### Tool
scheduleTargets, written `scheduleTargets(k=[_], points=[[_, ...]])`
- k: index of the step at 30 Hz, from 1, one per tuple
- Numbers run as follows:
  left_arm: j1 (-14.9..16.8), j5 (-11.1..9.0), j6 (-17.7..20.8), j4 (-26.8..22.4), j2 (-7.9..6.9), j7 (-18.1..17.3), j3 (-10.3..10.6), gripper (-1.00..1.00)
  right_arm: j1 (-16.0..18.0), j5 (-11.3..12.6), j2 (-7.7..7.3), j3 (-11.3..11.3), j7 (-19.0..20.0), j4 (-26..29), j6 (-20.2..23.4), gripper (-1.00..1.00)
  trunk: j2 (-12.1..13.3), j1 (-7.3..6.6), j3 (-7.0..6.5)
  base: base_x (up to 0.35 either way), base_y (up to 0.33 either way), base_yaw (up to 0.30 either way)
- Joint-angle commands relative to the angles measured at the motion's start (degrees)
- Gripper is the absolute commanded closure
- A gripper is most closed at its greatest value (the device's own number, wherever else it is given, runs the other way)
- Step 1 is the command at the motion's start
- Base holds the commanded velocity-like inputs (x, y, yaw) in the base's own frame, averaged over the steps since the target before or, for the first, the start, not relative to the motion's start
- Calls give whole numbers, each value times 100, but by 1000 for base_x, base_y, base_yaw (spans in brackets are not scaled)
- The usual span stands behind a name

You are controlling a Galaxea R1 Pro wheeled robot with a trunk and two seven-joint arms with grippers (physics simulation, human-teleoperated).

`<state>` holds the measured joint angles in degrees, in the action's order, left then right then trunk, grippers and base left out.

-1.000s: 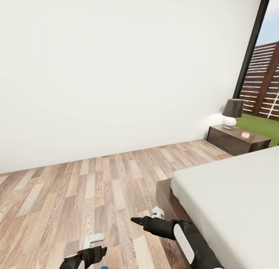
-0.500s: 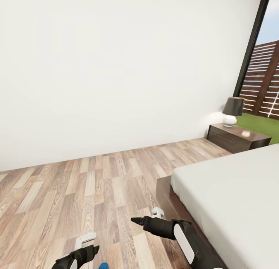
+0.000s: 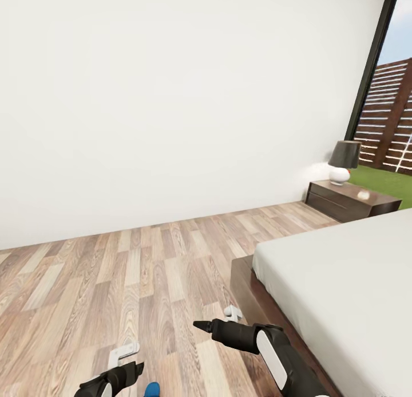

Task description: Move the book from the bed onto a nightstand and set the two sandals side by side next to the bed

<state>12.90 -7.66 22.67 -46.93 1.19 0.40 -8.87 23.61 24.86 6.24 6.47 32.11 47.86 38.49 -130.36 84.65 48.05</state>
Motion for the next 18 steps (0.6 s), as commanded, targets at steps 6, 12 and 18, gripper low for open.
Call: scheduleTargets(k=[6,12,18], points=[[2,-53,33,-9,4,6,-18,-100,3,27,0,0,-3,4,36,-100,-245,131,114,0,0,0],[2,-52,28,-36,-23,319,-32,-100,3,27,0,-2,-3,4,36,-100,-485,263,222,0,0,0],[2,-87,-236,-31,-17,1254,-15,-100,3,27,0,1,-4,0,36,-100,-726,395,330,0,0,0]])
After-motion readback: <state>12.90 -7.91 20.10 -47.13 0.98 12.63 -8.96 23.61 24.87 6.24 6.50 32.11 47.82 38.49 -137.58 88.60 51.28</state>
